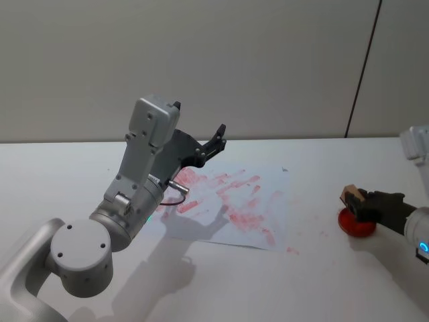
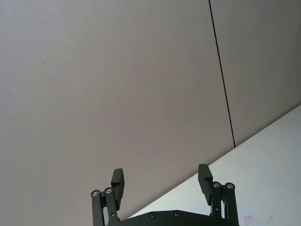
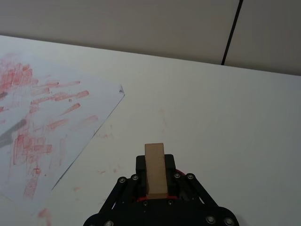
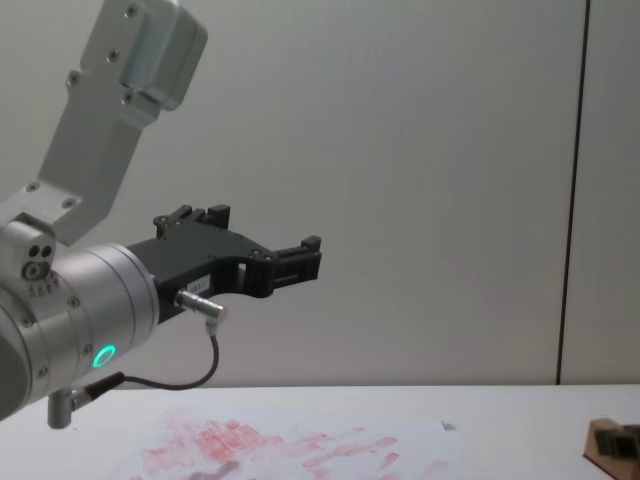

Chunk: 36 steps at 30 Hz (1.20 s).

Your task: Use the one hand to pick up the stamp and affix it onto the A4 paper.

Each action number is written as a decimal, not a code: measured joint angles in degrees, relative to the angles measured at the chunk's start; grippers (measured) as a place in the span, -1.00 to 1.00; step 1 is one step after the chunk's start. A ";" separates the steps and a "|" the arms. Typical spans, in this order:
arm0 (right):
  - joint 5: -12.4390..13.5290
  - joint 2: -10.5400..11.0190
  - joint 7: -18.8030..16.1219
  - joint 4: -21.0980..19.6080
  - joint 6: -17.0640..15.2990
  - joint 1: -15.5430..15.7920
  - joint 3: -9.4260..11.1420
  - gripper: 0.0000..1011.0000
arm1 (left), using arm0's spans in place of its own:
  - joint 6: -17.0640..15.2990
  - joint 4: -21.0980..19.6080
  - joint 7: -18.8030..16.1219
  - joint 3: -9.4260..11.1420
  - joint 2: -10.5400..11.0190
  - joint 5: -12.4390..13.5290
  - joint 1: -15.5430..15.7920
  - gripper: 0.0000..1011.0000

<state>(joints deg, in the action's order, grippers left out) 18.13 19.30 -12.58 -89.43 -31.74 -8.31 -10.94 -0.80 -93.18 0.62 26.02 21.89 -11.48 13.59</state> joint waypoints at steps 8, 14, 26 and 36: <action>-1.08 0.22 -0.47 0.79 -1.12 -0.09 -0.23 -0.57 | 0.00 0.00 0.00 0.00 0.00 0.00 0.00 0.98; -1.46 0.38 -0.37 0.96 -1.47 0.17 -0.25 -0.57 | 0.00 0.00 0.00 0.00 0.00 0.00 0.00 0.98; -2.01 0.59 0.12 1.07 -1.68 0.57 -0.24 -0.14 | 0.00 0.00 0.00 0.00 0.00 0.00 0.00 0.98; -2.20 0.65 0.29 1.12 -1.74 0.70 -0.24 0.50 | 0.00 0.00 0.00 0.00 0.00 0.00 0.00 0.98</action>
<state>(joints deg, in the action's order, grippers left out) 15.93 19.94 -12.29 -88.31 -33.48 -7.61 -11.18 -0.80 -93.18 0.63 26.03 21.89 -11.48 13.59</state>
